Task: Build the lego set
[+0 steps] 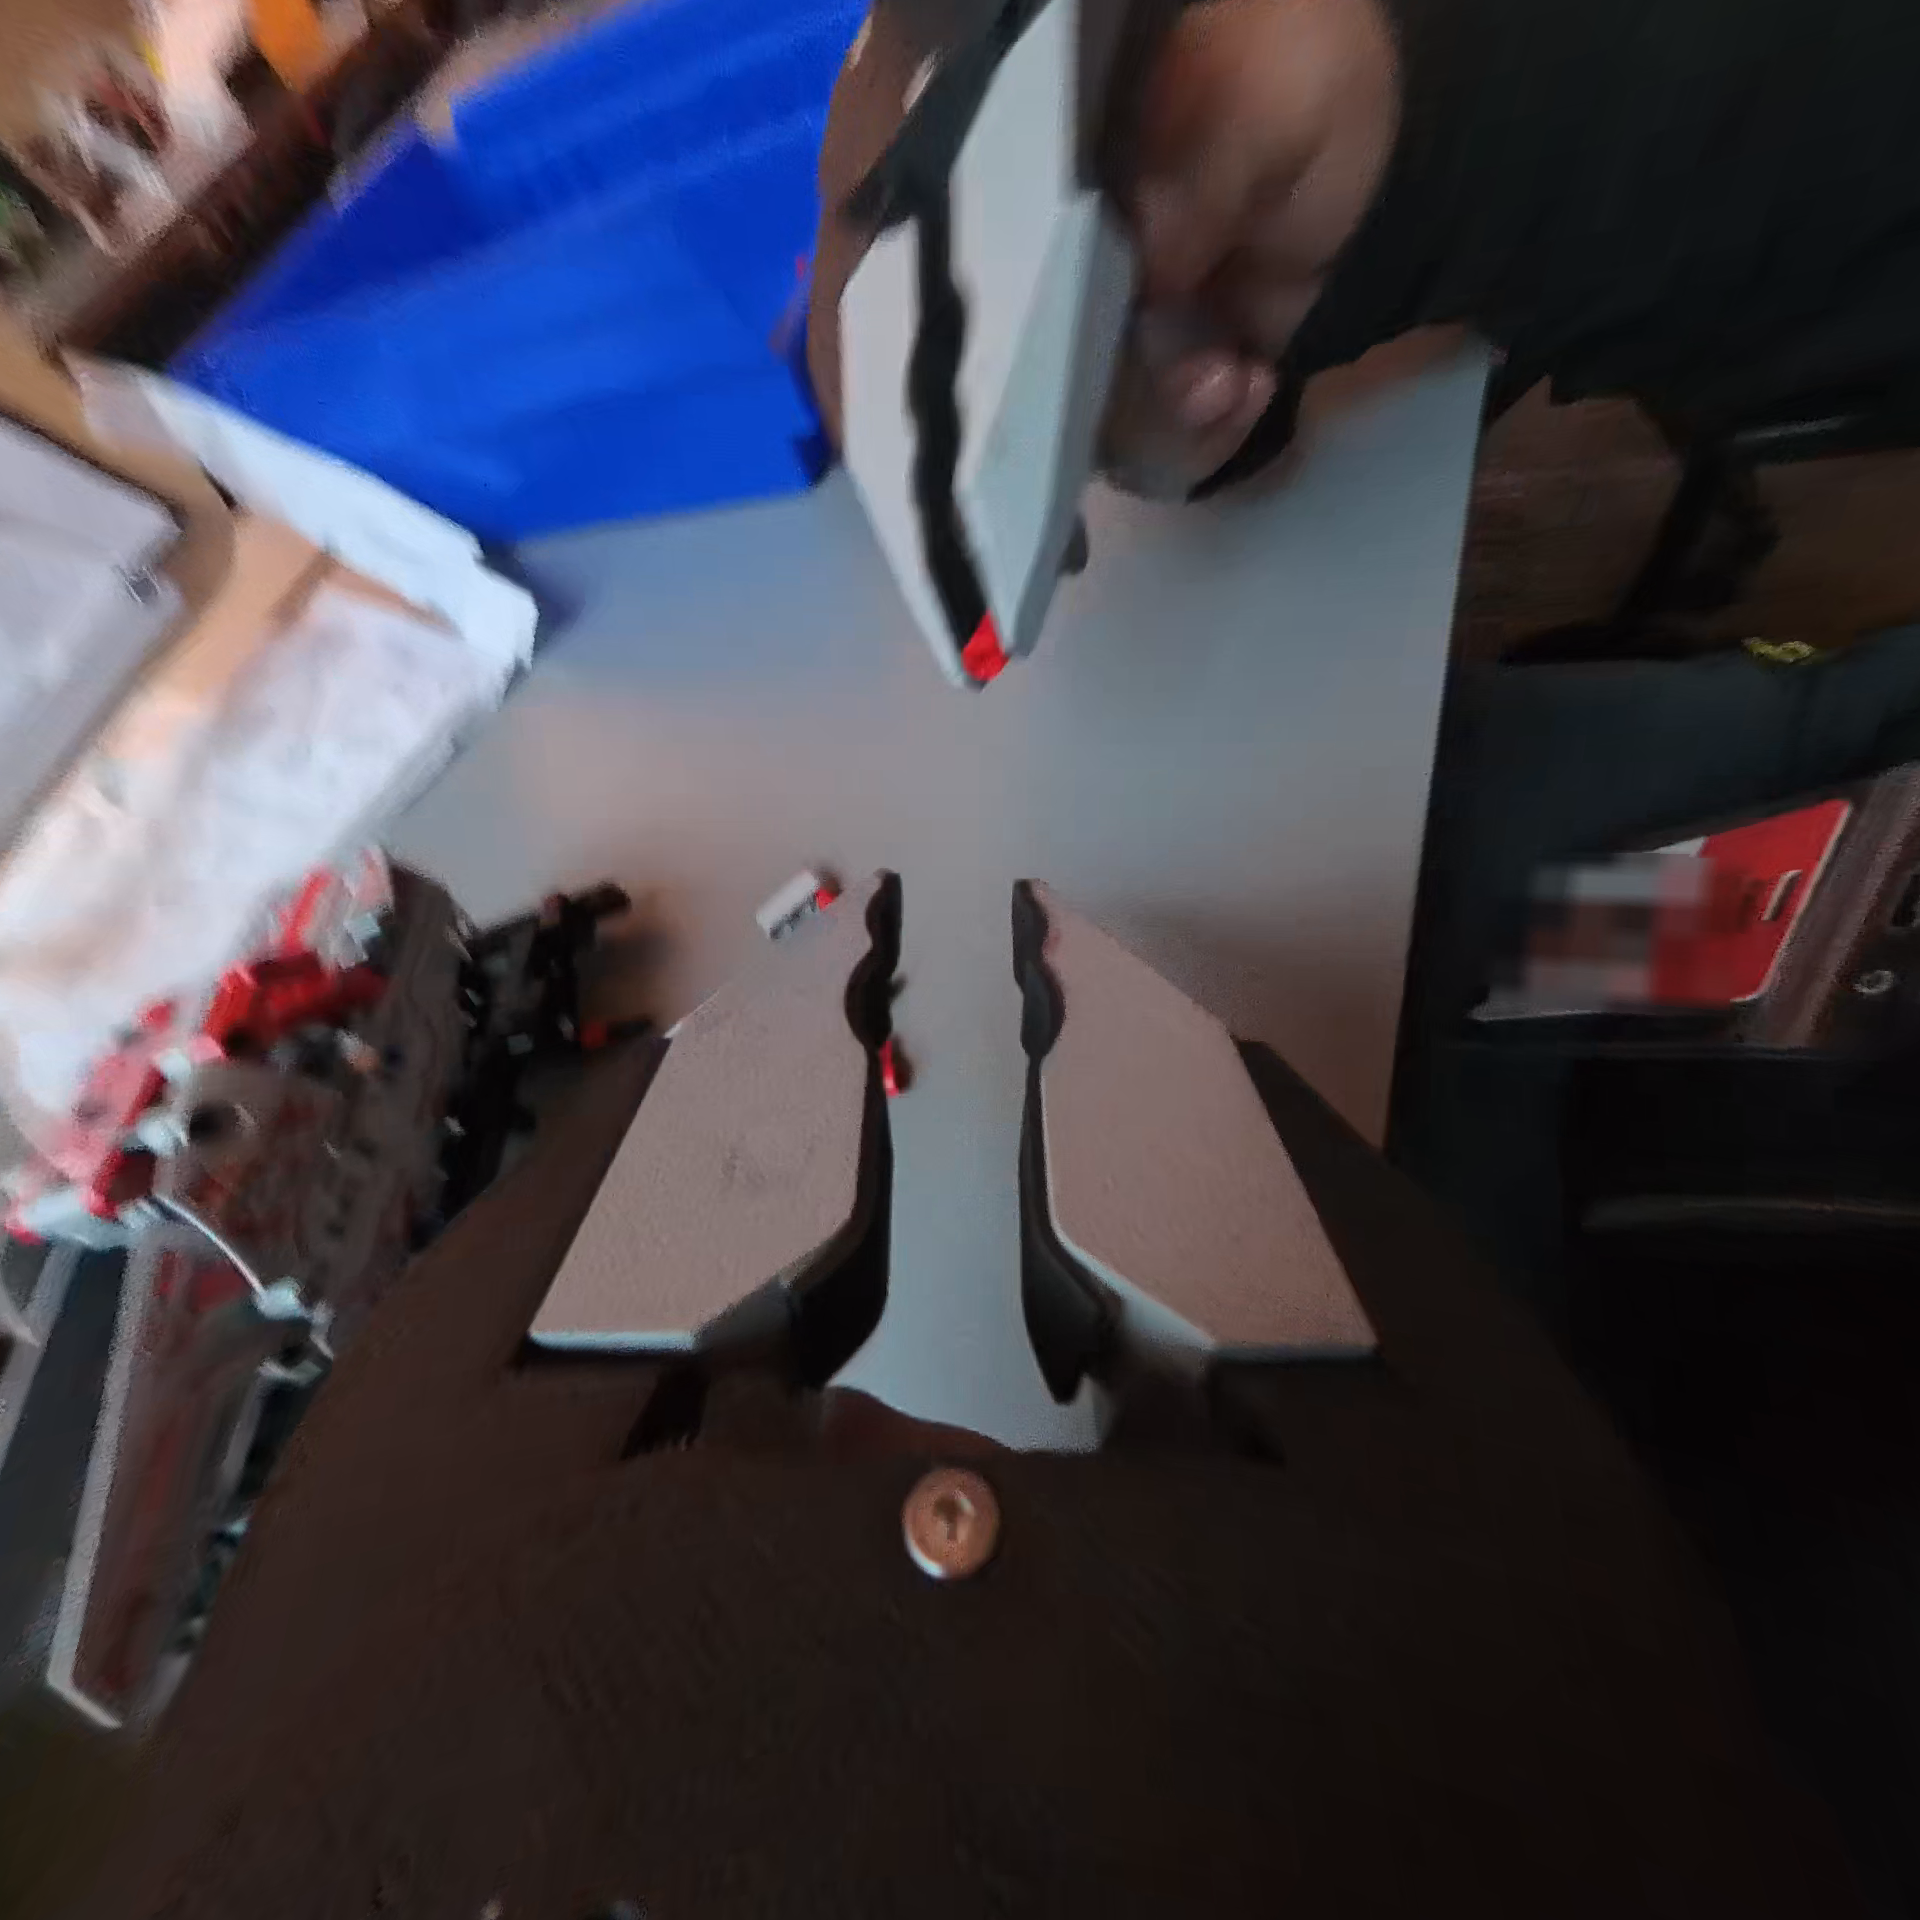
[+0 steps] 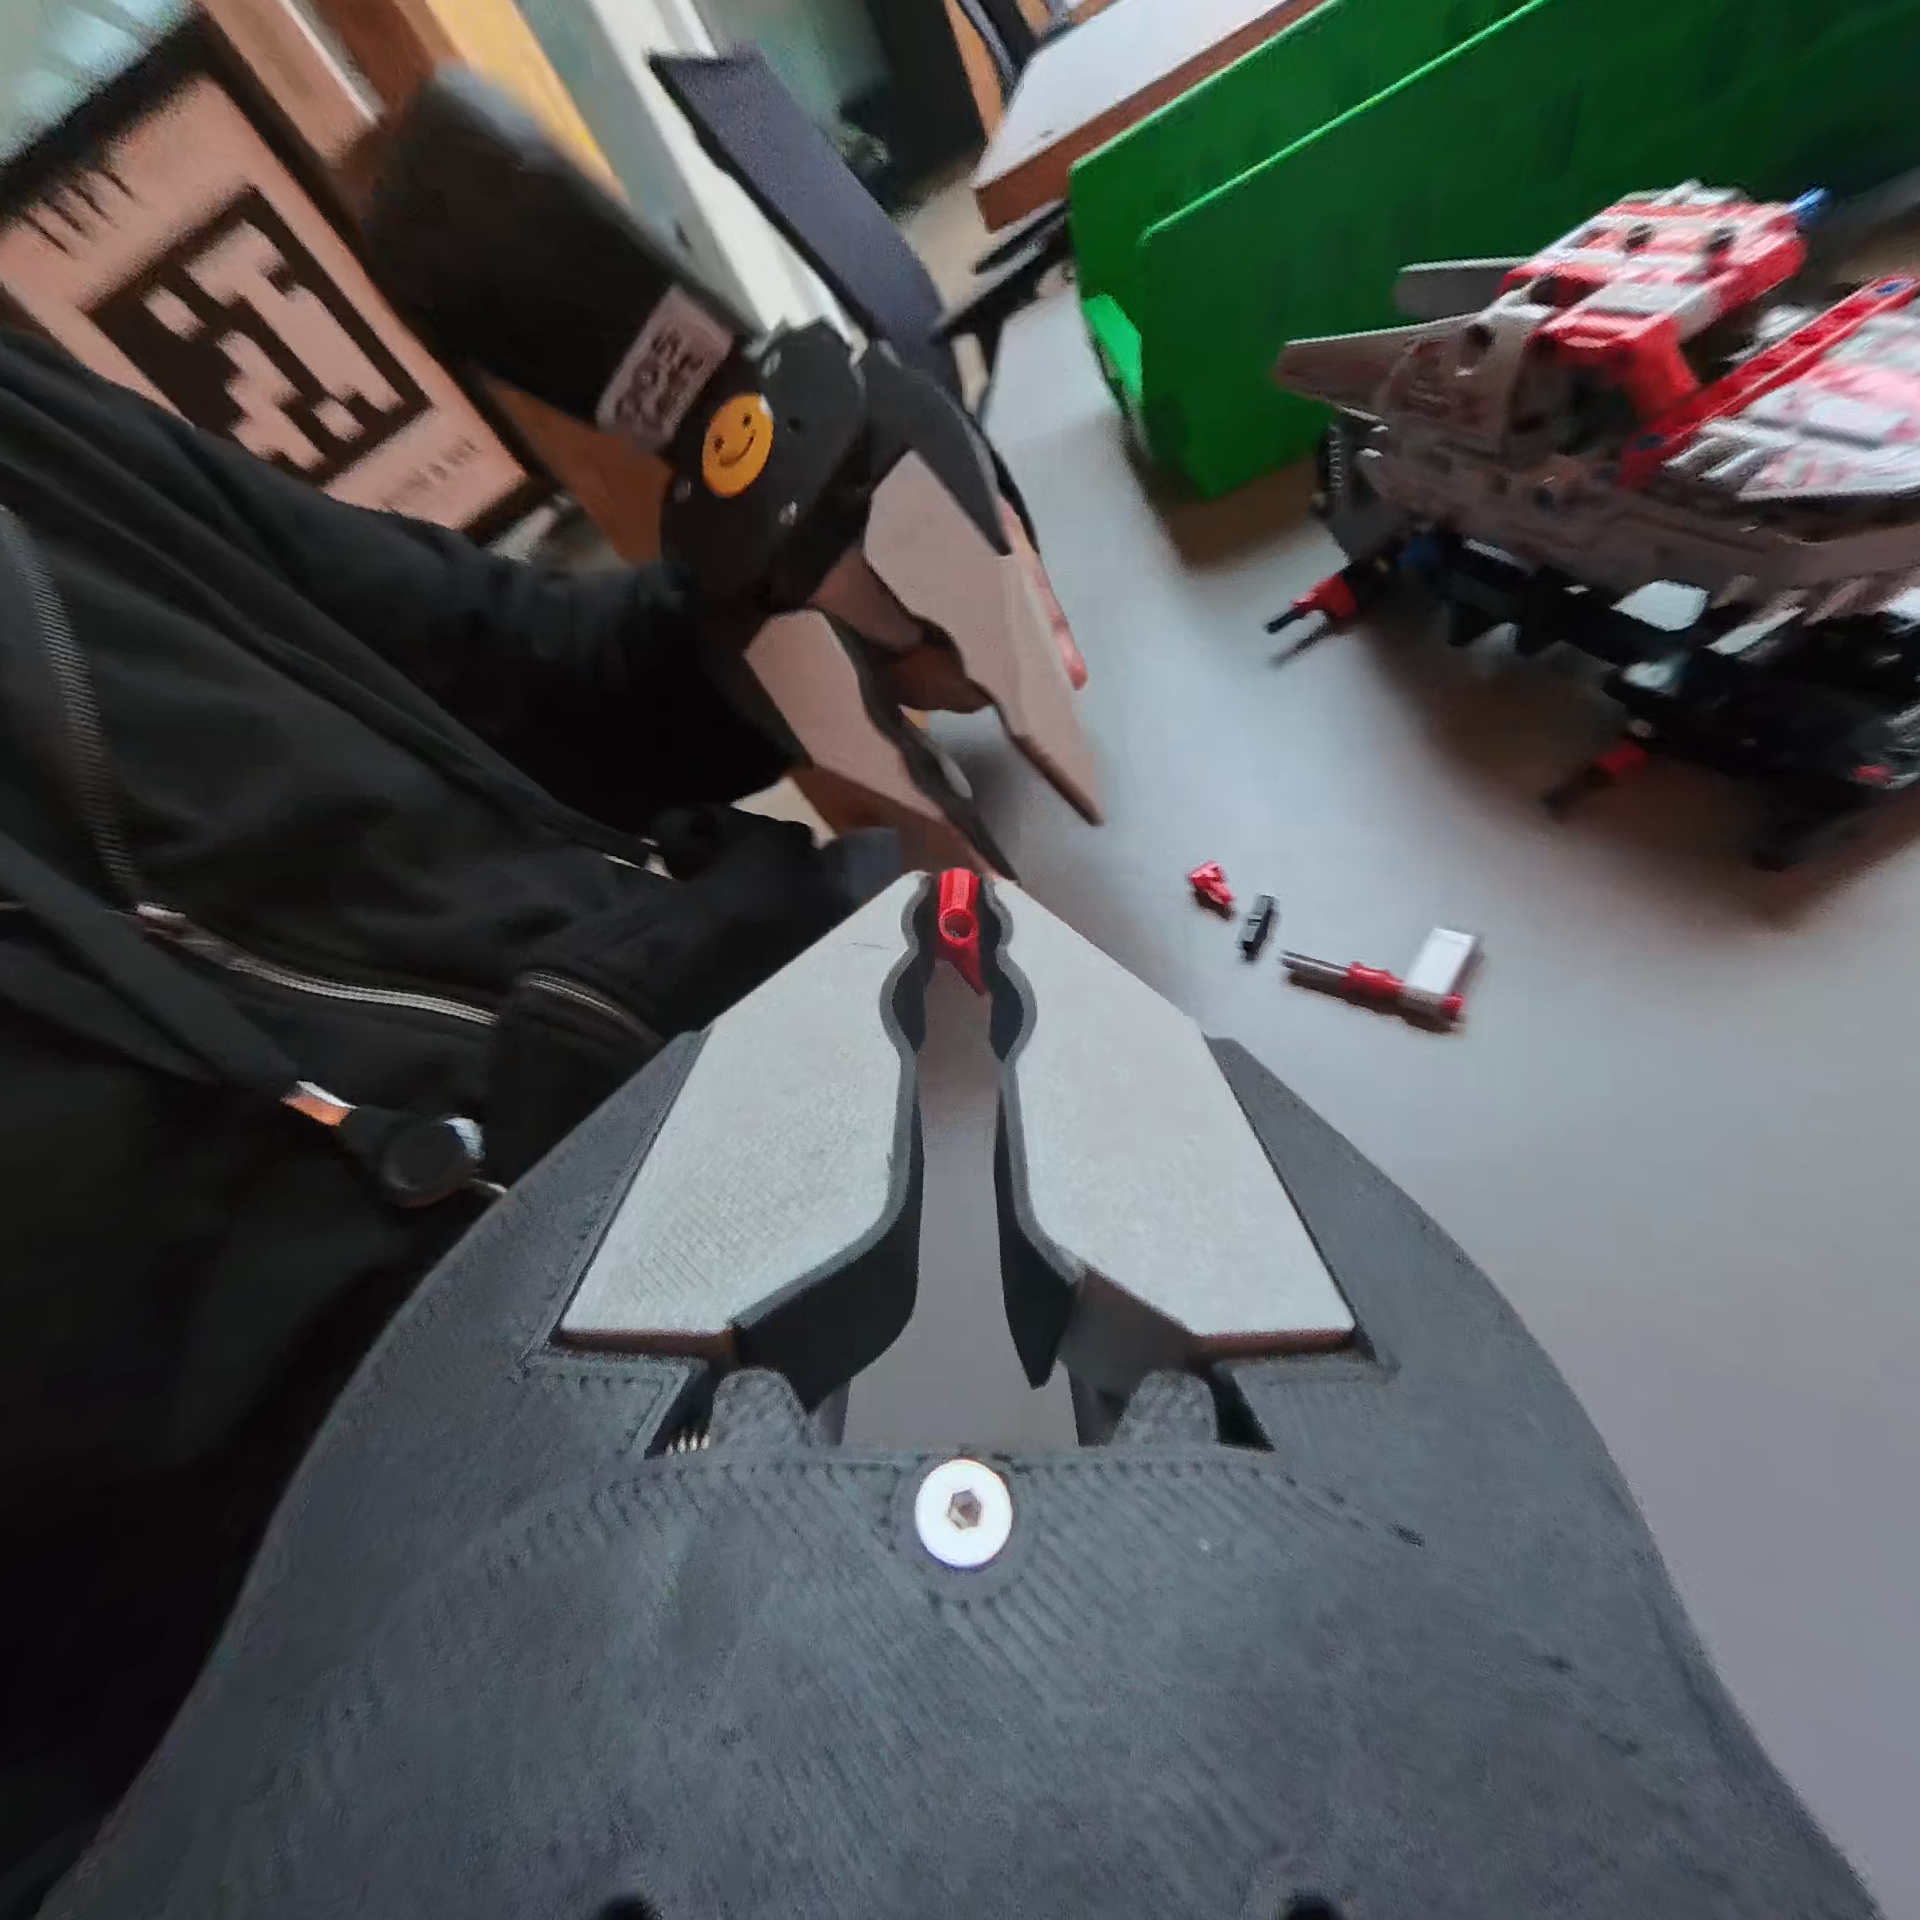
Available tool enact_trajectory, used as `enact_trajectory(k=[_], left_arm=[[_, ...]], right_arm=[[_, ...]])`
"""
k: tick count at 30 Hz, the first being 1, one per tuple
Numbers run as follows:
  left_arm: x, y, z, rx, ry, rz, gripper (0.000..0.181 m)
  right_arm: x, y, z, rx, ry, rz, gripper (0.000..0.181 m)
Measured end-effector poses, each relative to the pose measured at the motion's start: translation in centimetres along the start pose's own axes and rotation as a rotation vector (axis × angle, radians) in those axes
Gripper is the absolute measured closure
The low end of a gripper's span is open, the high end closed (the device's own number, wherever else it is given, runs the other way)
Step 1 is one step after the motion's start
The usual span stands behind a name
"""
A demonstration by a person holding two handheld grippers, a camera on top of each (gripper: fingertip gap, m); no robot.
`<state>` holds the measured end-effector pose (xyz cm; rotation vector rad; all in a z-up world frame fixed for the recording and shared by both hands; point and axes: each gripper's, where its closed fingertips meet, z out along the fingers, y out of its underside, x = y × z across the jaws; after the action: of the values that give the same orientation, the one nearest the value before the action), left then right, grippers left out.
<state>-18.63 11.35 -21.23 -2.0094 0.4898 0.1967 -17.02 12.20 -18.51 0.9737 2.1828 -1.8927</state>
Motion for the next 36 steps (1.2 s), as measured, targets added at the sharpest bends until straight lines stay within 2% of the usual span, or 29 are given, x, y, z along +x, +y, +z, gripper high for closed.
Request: enact_trajectory(k=[3, 6, 9, 11, 14, 16, 27, 32, 36], left_arm=[[0.3, -1.4, 0.0, 0.019, -0.117, 0.21, 0.163], [0.5, -3.0, -0.5, 0.1, -0.177, 0.293, 0.166], [1.1, -3.2, -0.2, 0.111, -0.146, 0.265, 0.164], [0.7, -2.8, 0.0, 0.106, -0.165, 0.253, 0.161], [1.0, -3.4, -0.3, 0.154, -0.14, 0.218, 0.161], [1.4, -3.9, -0.5, 0.195, -0.105, 0.196, 0.168], [1.3, -3.5, -0.5, 0.25, 0.021, -0.01, 0.173], [0.2, -2.1, 0.5, 0.196, 0.007, -0.094, 0.175], [0.0, -1.2, 1.1, 0.121, -0.014, -0.079, 0.175]], right_arm=[[-0.3, 0.3, 0.3, -0.008, -0.077, 0.138, 0.178], [-0.4, 0.0, 0.4, 0.025, -0.154, 0.295, 0.178], [-0.9, -0.9, 0.4, 0.088, -0.26, 0.408, 0.177], [-1.5, -0.3, 0.7, 0.055, -0.299, 0.425, 0.177], [-1.5, 0.5, 1.2, 0.007, -0.281, 0.413, 0.177], [-1.7, 0.3, 1.2, 0.017, -0.299, 0.421, 0.177], [-1.5, 0.0, 1.5, 0.045, -0.315, 0.452, 0.177], [0.4, 0.2, 1.6, 0.081, -0.254, 0.531, 0.178], [1.4, 0.8, 1.9, 0.056, -0.2, 0.546, 0.177]])
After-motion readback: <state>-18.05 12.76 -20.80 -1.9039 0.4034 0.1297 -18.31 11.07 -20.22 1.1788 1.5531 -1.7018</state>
